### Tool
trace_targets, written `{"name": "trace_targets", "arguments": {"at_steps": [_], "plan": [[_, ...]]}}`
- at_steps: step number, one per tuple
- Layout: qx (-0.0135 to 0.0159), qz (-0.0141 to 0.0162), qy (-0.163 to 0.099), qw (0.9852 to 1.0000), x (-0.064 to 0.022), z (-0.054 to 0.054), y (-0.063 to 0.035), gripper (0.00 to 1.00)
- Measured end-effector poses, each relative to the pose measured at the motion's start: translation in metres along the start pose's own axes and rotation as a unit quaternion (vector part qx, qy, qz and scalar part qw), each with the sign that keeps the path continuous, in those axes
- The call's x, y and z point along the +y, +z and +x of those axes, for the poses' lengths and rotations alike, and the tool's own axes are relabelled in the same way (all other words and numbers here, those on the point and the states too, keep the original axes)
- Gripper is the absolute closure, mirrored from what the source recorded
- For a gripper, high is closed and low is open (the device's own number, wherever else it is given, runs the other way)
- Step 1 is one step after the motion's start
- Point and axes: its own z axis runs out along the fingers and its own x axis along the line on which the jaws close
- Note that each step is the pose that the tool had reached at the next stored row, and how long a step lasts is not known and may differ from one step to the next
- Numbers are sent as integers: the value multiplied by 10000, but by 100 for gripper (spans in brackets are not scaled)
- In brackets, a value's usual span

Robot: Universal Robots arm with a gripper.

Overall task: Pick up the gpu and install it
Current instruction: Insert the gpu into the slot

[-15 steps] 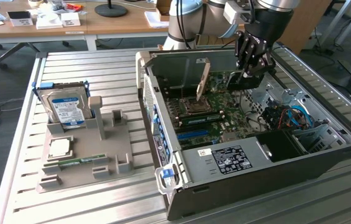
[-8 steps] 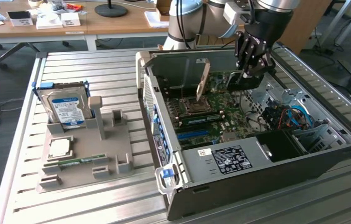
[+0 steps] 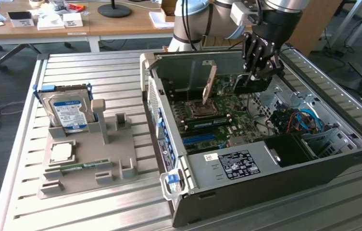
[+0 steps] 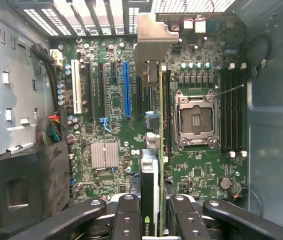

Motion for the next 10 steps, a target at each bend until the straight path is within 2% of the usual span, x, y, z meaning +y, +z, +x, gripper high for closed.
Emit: {"name": "trace_targets", "arguments": {"at_steps": [10], "plan": [[1,0,0,10000,0,1,13,73]]}}
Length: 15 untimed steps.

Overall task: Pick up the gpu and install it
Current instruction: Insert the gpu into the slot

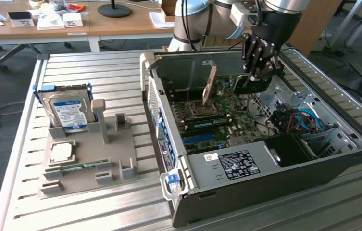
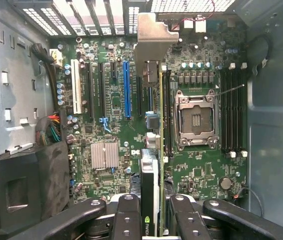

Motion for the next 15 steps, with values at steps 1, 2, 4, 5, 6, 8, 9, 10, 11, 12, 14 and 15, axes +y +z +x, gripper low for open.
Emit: {"name": "trace_targets", "arguments": {"at_steps": [1,2,4,5,6,8,9,10,11,12,14,15], "plan": [[0,0,0,10000,0,0,0,73],[0,0,0,10000,0,0,0,73],[0,0,0,10000,0,0,7,73],[0,0,0,10000,0,0,8,73],[0,0,0,10000,0,0,10,73],[0,0,0,10000,0,1,14,73],[0,0,0,10000,0,1,16,73],[0,0,0,10000,0,1,18,73],[0,0,0,10000,0,1,20,73],[0,0,0,10000,0,1,20,73],[0,0,0,10000,0,1,21,73],[-1,0,0,10000,0,1,24,73]]}}
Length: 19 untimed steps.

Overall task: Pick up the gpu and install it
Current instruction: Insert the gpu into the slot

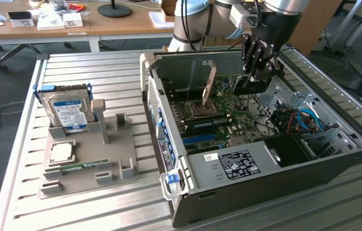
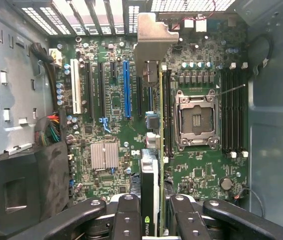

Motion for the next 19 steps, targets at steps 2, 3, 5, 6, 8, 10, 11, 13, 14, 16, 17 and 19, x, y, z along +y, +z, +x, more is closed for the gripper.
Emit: {"name": "trace_targets", "arguments": {"at_steps": [2,3,5,6,8,10,11,13,14,16,17,19], "plan": [[1,0,0,10000,0,1,4,73],[1,0,0,10000,0,1,6,73],[1,0,0,10000,0,1,6,73],[1,0,0,10000,0,1,7,73],[0,0,0,10000,0,1,14,73],[1,0,0,10000,0,1,18,73],[1,0,0,10000,0,1,21,73],[1,0,0,10000,0,1,24,73],[1,0,0,10000,0,1,24,73],[1,0,0,10000,0,1,26,73],[0,0,0,10000,0,1,28,73],[1,0,0,10000,0,2,37,73]]}}
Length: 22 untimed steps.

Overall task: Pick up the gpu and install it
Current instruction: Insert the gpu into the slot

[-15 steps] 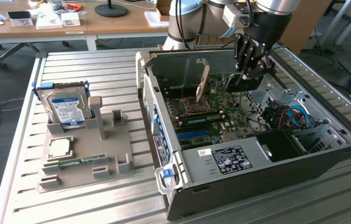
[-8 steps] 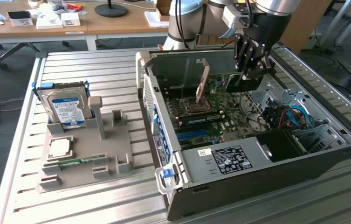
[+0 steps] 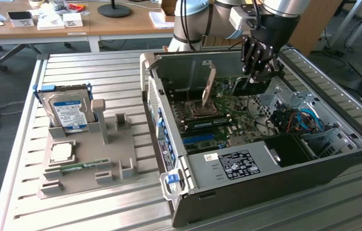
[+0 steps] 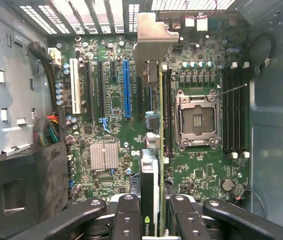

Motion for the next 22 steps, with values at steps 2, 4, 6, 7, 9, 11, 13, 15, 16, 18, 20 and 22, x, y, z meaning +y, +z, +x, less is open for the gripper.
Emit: {"name": "trace_targets", "arguments": {"at_steps": [2,4,6,7,9,11,13,15,16,18,20,22], "plan": [[0,0,0,10000,0,0,0,73],[0,0,0,10000,0,0,2,73],[-1,1,0,10000,0,0,6,73],[-1,0,0,10000,0,0,9,73],[-1,0,0,10000,0,1,14,73],[0,0,0,10000,0,1,20,73],[0,0,0,10000,0,1,27,73],[0,0,0,10000,0,2,33,73],[0,0,0,10000,0,2,35,73],[0,0,0,10000,0,2,38,73],[-2,1,1,10000,0,4,41,73],[-1,0,1,10000,0,7,40,73]]}}
